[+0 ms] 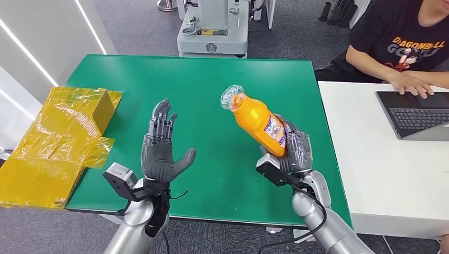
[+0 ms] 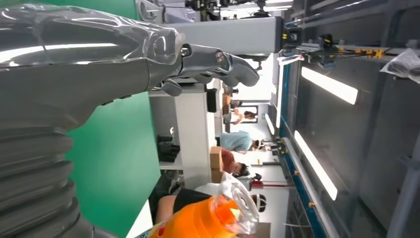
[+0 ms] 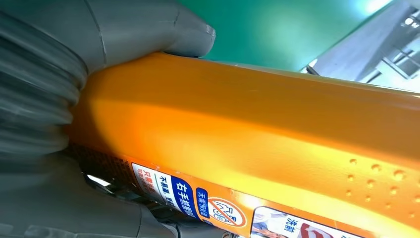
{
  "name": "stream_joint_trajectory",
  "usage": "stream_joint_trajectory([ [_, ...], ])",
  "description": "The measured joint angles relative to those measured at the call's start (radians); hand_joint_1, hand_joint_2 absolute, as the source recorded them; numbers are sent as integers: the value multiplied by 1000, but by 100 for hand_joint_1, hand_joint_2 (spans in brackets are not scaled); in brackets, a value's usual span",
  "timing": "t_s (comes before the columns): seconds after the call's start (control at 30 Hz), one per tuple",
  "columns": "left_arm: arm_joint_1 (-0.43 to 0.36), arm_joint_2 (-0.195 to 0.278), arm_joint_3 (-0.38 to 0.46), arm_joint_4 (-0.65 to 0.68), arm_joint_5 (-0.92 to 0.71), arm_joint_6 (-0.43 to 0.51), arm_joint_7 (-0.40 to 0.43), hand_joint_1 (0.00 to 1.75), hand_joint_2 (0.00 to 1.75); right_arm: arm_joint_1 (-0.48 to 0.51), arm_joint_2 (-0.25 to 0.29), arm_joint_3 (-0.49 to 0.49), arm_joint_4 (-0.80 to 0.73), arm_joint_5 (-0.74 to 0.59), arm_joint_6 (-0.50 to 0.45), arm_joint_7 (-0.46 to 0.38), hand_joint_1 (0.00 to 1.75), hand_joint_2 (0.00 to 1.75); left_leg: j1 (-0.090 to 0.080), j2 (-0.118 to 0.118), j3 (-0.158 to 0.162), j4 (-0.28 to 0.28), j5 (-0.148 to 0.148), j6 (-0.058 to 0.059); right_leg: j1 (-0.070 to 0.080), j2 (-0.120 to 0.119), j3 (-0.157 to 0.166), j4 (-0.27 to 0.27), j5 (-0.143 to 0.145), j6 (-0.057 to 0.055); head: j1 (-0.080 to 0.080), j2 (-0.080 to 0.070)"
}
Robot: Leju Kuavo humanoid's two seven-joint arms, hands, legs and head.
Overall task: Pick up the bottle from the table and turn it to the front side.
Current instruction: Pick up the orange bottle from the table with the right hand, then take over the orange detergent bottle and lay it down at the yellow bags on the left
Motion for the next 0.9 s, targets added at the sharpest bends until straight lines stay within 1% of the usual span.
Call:
stream_joint_trajectory([
  [0.17, -32, -3, 0, 52, 33, -46, 17, 0, 175, 0, 29, 2, -42, 30, 7, -27, 175, 175, 0, 1, 0, 0, 0, 0, 0, 1, 0, 0, 0, 0, 0, 0],
  [0.3, -59, -7, -1, 82, 45, -82, 28, 0, 175, -13, 69, 18, -54, 56, 53, -1, 175, 175, 0, 1, 0, 0, 0, 0, 0, 1, 0, 0, 0, 0, 0, 0],
  [0.43, -74, -7, -1, 102, 51, -100, 29, 0, 175, -22, 97, 32, -54, 61, 72, 15, 175, 175, 0, 0, 0, 0, 0, 0, 0, 0, 0, 0, 0, 0, 0, 0],
  [0.77, -79, -7, -1, 125, 53, -104, 29, 0, 175, -24, 112, 40, -53, 61, 81, 16, 175, 175, 0, 0, -1, 0, 0, 0, 0, 0, 0, 0, 0, 0, 0, 0],
  [0.9, -80, -7, -1, 132, 53, -110, 29, 0, 175, -30, 114, 44, -46, 79, 151, 45, 175, 175, 0, 0, -1, 0, 0, 0, 0, 0, 0, 0, 0, 0, 0, 0],
])
